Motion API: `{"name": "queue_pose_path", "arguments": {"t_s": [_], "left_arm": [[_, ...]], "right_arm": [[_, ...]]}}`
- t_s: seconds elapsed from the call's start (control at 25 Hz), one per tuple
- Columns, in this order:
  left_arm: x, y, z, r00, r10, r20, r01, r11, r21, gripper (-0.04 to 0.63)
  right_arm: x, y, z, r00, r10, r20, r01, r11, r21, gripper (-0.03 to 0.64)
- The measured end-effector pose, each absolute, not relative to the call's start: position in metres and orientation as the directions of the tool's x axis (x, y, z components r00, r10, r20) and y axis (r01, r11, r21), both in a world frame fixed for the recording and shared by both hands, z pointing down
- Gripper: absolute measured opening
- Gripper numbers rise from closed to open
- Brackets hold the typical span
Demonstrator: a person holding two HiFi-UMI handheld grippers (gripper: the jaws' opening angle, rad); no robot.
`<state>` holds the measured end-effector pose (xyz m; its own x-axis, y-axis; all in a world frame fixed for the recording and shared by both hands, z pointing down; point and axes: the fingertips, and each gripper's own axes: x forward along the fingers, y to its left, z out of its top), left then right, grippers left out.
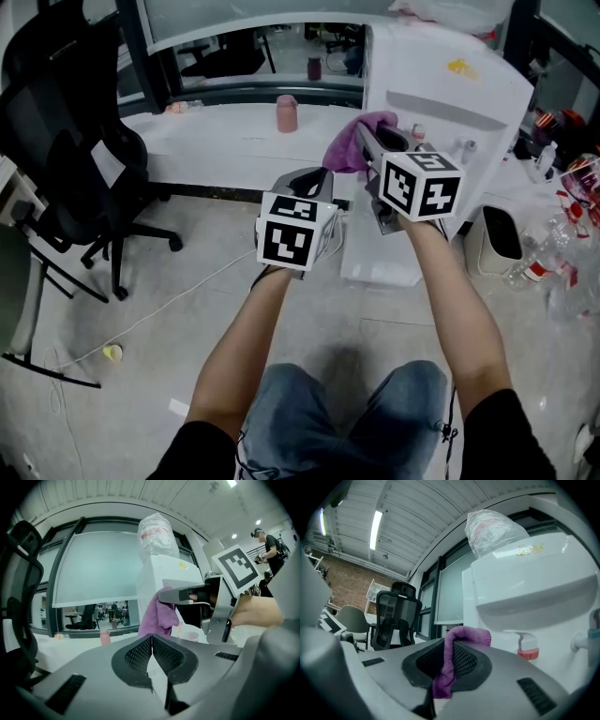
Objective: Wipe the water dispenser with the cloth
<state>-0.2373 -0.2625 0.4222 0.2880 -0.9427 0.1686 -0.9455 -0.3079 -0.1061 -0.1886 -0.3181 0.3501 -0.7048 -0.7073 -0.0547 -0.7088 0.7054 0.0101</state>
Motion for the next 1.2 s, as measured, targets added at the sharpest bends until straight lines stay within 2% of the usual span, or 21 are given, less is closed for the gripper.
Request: {"name": "queue_pose_path", "arguments": {"t_s": [1.2], "left_arm": [[-0.228, -0.257, 0.567, 0.292, -0.912, 0.288, -0.949, -0.315, -0.036, 0.026]], "right_arm": [[-0.205, -0.306, 0.568, -0.717, -0.663, 0.216, -0.667, 0.742, 0.063, 0.032]]}}
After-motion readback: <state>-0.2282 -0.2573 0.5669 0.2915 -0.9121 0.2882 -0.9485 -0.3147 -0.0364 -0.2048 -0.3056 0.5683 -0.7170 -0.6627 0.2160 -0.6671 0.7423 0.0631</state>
